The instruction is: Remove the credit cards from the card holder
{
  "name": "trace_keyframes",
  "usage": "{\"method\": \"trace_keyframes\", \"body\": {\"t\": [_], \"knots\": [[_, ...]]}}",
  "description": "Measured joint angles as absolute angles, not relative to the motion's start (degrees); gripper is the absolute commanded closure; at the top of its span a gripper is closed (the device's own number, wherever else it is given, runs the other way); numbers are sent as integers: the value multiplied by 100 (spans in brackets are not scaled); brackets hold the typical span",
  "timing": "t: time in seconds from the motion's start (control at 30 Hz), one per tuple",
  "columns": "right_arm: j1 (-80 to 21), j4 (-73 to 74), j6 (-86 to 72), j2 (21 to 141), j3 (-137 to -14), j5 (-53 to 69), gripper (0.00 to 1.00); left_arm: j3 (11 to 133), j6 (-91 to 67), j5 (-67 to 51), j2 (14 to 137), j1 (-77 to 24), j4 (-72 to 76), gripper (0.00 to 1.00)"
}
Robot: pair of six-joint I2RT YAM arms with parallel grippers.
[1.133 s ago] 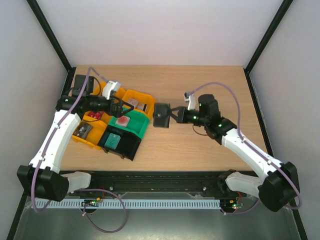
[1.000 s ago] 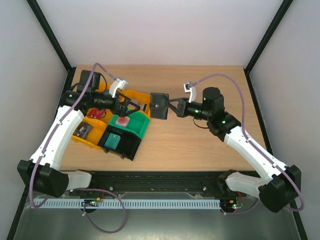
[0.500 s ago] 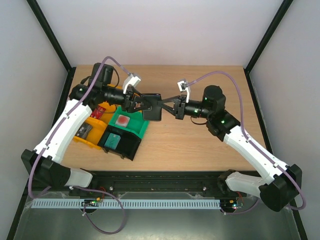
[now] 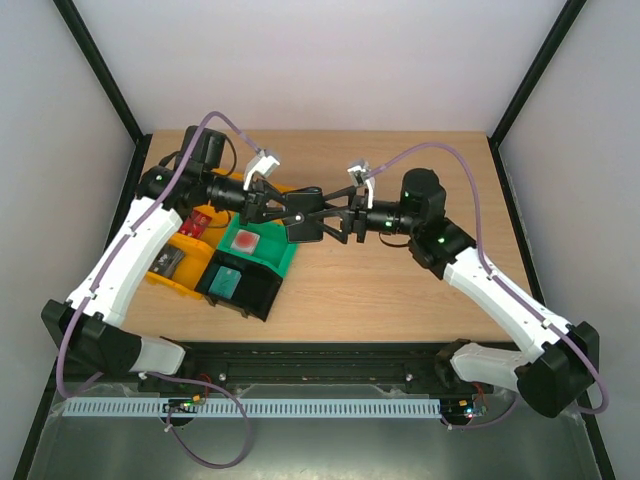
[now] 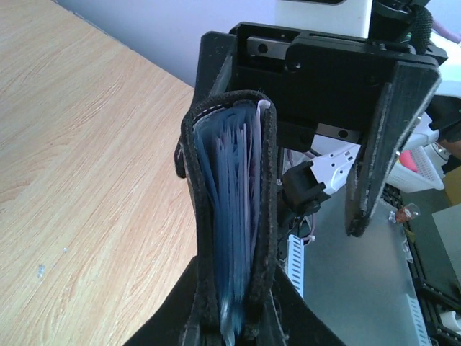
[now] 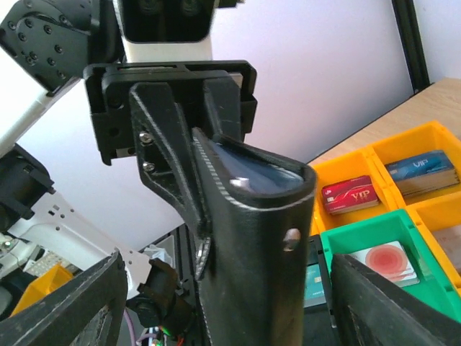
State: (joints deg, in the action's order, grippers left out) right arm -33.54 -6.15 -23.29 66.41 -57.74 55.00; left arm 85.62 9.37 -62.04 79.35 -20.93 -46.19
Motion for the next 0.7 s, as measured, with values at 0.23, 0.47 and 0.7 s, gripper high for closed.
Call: {"method": "trace_keyframes", "body": {"t": [0.23, 0.47, 0.7], "knots": [[-3358, -1107, -2508, 7076, -5817, 5898, 40, 8890, 1612, -6285, 7937, -2093, -5146, 98], [-3382, -1911, -3028, 7159, -5688, 6287, 98, 8941, 1887, -6388, 7935, -2082, -5360, 71], [-3439, -1787, -3098, 7013, -5592, 5660, 98, 8879, 1205, -5666, 7876, -2012, -4803, 2]]}}
